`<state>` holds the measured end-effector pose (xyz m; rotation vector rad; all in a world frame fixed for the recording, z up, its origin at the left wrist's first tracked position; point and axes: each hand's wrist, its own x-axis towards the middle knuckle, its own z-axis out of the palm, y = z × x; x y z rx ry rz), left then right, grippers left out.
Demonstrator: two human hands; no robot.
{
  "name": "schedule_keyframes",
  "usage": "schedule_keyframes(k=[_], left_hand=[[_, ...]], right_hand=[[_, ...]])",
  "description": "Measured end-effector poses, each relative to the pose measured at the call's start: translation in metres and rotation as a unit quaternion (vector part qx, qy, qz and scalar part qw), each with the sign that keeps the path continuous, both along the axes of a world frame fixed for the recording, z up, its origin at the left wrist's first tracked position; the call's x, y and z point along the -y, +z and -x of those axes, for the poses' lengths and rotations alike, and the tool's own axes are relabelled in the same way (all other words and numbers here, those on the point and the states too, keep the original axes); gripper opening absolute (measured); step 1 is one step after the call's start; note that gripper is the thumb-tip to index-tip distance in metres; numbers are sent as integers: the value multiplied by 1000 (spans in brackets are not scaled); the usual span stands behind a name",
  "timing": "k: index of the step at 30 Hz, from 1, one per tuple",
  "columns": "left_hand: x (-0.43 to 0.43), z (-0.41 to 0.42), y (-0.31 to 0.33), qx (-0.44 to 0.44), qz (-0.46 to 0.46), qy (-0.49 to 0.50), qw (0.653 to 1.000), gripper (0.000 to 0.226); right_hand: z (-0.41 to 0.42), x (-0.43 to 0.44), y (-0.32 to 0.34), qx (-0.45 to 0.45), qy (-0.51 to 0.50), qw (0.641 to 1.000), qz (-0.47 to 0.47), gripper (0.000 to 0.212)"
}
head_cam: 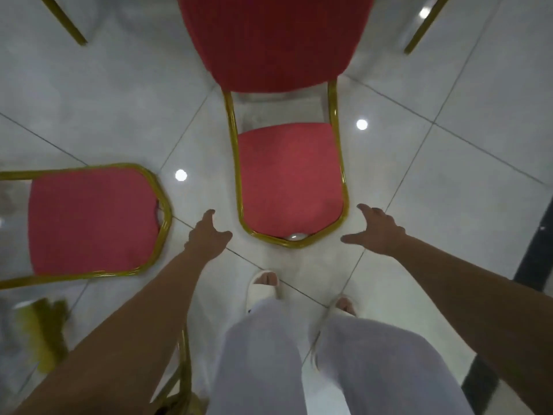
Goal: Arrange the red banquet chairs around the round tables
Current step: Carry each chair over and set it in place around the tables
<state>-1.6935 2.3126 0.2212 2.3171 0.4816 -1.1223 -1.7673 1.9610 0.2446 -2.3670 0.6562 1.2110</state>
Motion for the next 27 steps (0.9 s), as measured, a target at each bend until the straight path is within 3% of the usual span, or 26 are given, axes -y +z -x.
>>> schedule_keyframes(k=[4,7,11,15,17,20,27], left_hand=[[9,-9,-138,-6,66,136,988,88],[11,-17,-214,16,108,189,976,93],[16,-25,-280,27,152,229,961,81],[20,-31,-307,-2,219,300,928,43],[13,-34,-292,-19,223,301,927,41],[-9,-30,-232,-34,205,285,936,50],[-20,-8,-7,-41,139,277,950,50]], right_hand=[[-26,16,-132,42,-153,986,-48,120],[-51,25,-201,65,-330,938,-78,135],[-71,32,-278,88,-519,837,-147,76],[-75,32,-304,125,-526,829,-142,74],[-70,35,-280,91,-542,820,-158,58],[-58,36,-219,8,-509,838,-195,44],[-24,25,-15,-18,-468,859,-205,37]])
